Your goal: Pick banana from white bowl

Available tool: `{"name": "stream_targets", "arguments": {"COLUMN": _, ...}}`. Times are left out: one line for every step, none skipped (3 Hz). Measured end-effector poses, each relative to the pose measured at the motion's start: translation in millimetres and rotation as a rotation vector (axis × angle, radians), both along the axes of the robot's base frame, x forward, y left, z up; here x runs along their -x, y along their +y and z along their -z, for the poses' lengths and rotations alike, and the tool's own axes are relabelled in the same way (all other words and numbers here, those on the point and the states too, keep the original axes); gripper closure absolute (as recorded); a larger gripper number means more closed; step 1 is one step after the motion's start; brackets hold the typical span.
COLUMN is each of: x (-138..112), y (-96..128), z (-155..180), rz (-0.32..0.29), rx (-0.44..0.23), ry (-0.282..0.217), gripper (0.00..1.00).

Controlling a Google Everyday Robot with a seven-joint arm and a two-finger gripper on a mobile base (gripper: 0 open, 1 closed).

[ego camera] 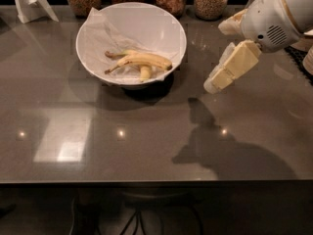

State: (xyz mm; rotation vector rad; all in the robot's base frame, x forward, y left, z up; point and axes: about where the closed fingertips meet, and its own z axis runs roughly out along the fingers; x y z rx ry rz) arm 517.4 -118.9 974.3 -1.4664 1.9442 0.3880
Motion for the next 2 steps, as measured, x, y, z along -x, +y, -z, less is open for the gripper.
{"name": "stream_targets", "arguments": {"x": 0, "y": 0, "z": 0, "rz": 0.0, "rx": 0.0, "ry": 0.0, "gripper": 0.0}}
{"name": "stream_targets", "arguments": {"x": -15, "y": 19, "z": -2, "rz": -0.004, "rx": -0.052, "ry": -0.047, "gripper": 0.0}}
